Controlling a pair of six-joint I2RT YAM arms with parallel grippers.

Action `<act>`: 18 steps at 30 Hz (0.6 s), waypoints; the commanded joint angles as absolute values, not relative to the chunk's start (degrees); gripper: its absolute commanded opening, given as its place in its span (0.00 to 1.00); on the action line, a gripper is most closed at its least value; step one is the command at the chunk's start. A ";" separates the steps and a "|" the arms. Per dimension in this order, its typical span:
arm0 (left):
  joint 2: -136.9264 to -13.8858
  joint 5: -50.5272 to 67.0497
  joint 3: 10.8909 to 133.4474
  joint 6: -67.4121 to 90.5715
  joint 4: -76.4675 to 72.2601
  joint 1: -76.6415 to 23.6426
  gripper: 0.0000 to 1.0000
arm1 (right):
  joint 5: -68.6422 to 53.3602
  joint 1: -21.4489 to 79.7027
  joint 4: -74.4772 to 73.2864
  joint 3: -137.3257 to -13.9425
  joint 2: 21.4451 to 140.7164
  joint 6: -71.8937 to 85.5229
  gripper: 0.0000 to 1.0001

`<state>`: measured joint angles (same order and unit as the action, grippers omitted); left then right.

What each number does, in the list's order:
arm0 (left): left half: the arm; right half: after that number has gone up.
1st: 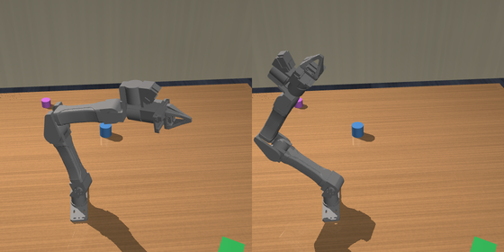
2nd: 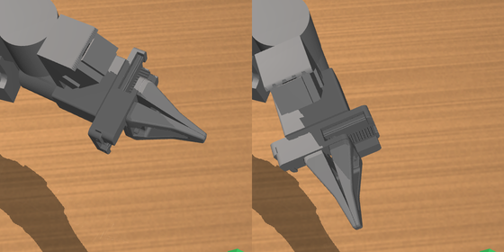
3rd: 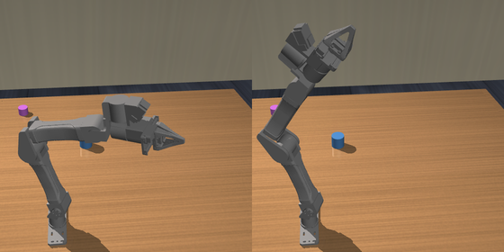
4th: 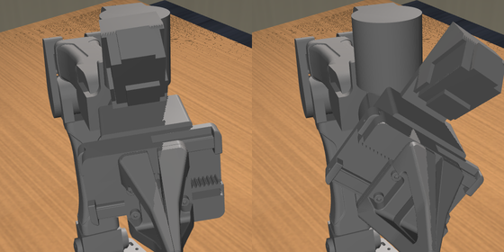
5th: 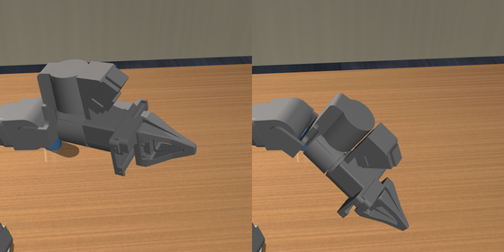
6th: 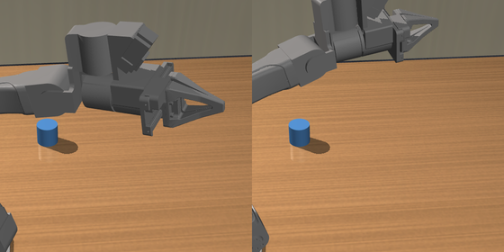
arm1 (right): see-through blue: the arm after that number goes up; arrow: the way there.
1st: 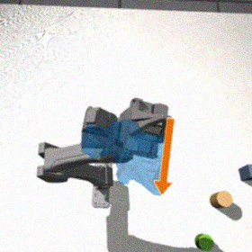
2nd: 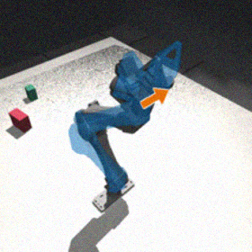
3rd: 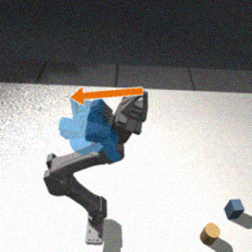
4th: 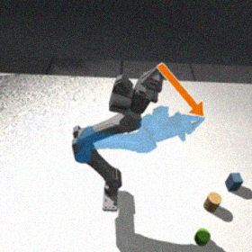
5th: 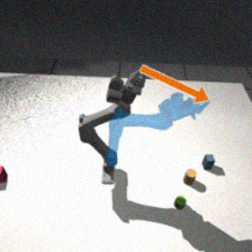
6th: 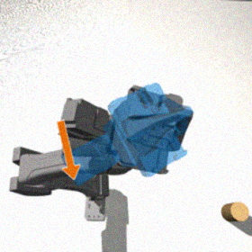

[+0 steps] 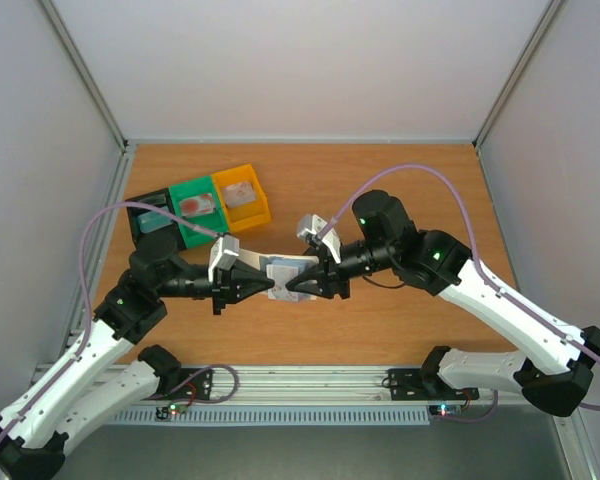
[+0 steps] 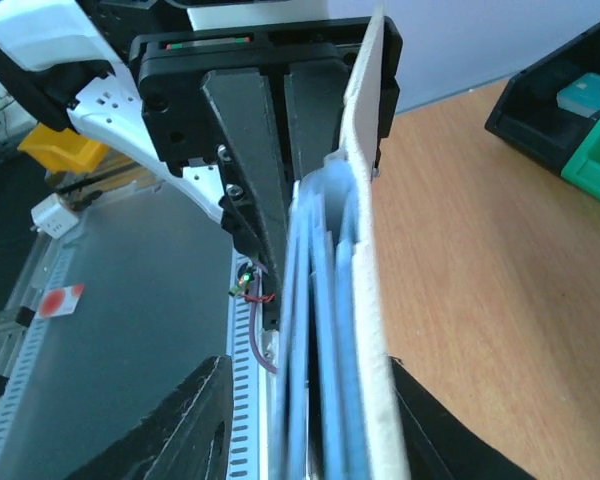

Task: Take the credit cards out of the card holder

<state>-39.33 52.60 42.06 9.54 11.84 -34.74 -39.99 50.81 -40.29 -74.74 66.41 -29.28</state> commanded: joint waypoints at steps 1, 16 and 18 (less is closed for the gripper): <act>-38.20 51.65 42.42 14.57 7.29 -34.43 0.00 | -40.36 50.97 -35.59 -71.39 62.75 -29.13 0.38; -37.67 53.07 42.17 15.18 7.06 -33.98 0.00 | -41.05 48.78 -33.69 -67.46 61.19 -27.78 0.01; -37.67 53.38 42.22 14.33 7.74 -34.01 0.14 | -40.74 48.63 -34.10 -67.35 61.01 -28.30 0.01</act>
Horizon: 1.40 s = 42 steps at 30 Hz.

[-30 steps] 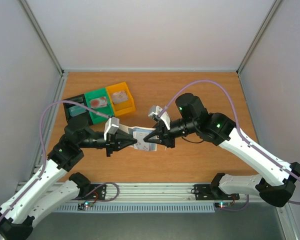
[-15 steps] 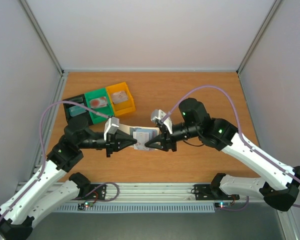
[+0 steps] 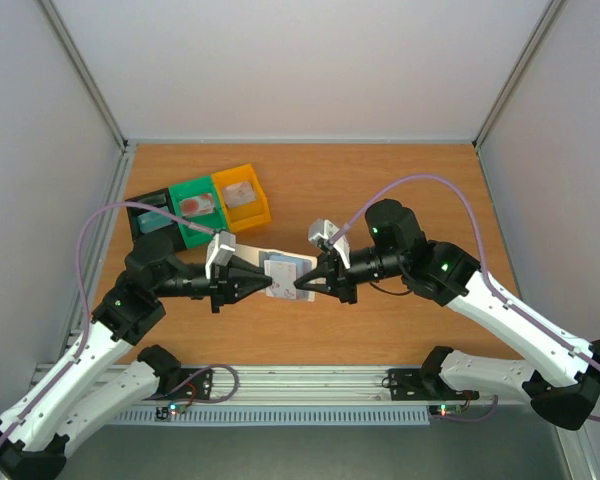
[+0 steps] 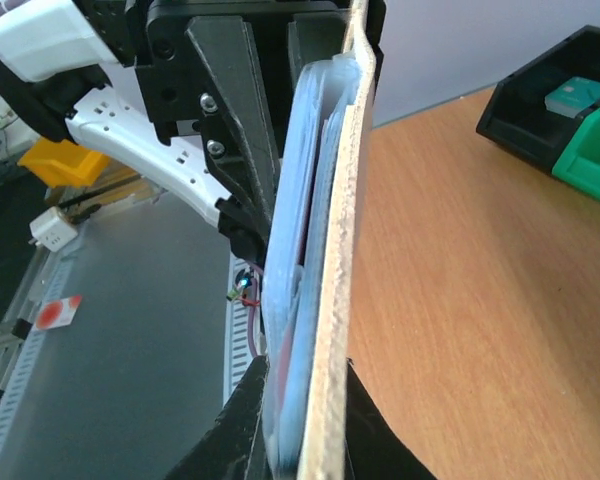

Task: Take the credit cards out of the card holder

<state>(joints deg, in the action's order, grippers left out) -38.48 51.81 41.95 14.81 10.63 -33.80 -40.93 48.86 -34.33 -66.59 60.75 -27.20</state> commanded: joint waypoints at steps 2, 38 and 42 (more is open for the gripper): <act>-37.59 53.90 42.03 14.37 6.66 -34.01 0.20 | -41.37 48.60 -35.06 -68.15 61.48 -28.83 0.01; -37.00 54.83 42.29 16.64 6.24 -32.96 0.00 | -42.80 43.22 -39.66 -68.44 58.46 -31.32 0.02; -37.15 54.85 42.11 16.52 6.50 -32.95 0.00 | -44.48 43.24 -40.45 -68.97 58.64 -31.53 0.02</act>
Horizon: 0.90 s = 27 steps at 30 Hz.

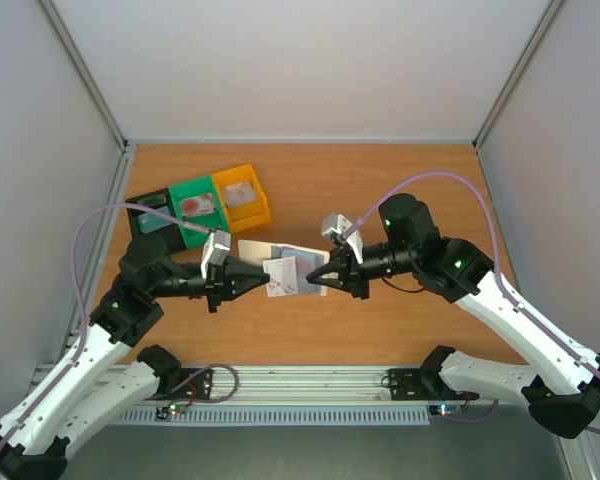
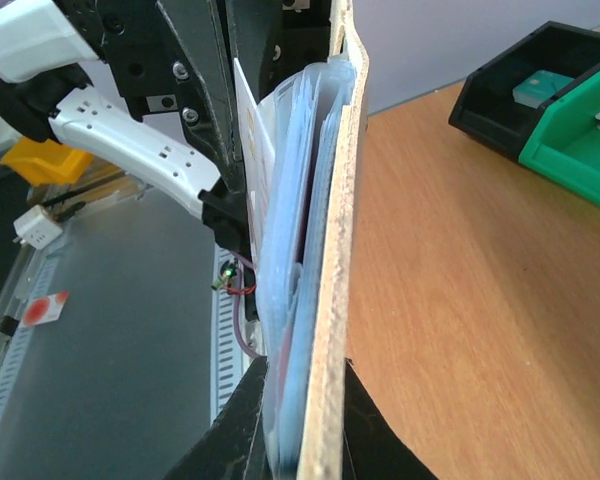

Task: Take the credit cards out of the card holder

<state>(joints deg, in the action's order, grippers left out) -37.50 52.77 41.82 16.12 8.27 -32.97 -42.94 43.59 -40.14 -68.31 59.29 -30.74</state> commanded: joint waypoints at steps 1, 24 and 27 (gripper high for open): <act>-37.03 54.55 42.17 16.18 7.35 -32.94 0.00 | -44.12 43.24 -41.01 -69.07 58.33 -31.81 0.01; -34.73 41.59 35.92 21.10 9.45 -30.15 0.00 | -35.81 36.20 -31.25 -55.13 71.40 9.96 0.02; -35.29 41.96 34.94 21.58 7.46 -30.15 0.00 | -40.68 36.20 -29.16 -53.37 78.09 10.69 0.02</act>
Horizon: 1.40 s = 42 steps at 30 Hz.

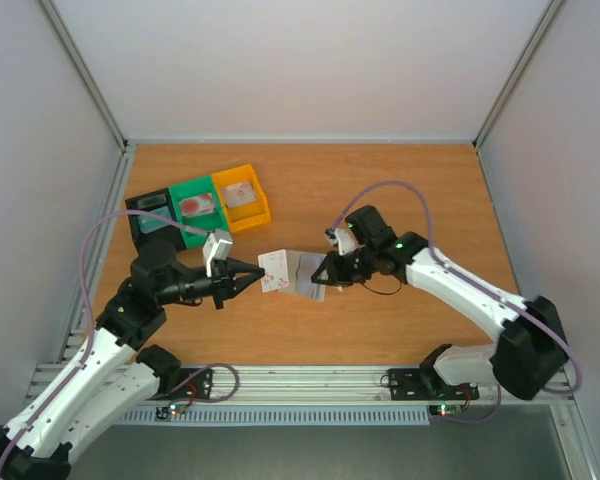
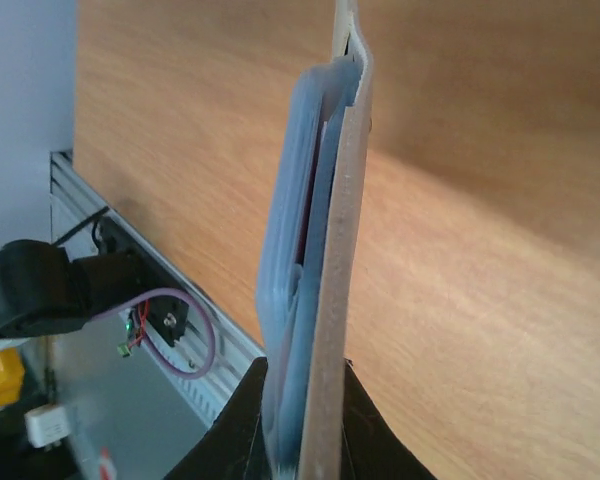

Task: Take the credit cards out of the card holder

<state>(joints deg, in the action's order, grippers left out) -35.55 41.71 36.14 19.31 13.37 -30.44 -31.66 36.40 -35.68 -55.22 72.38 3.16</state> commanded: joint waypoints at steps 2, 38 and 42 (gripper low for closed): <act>-35.79 42.36 34.65 22.09 6.68 -30.12 0.00 | -40.83 36.19 -30.51 -53.02 81.27 9.37 0.02; -34.37 49.61 35.63 12.42 1.41 -30.14 0.00 | -18.01 24.49 -54.69 -65.52 62.89 -4.40 0.67; -33.24 40.63 33.75 29.86 -6.02 -29.70 0.00 | -31.48 30.07 -44.29 -68.25 58.11 -7.94 0.68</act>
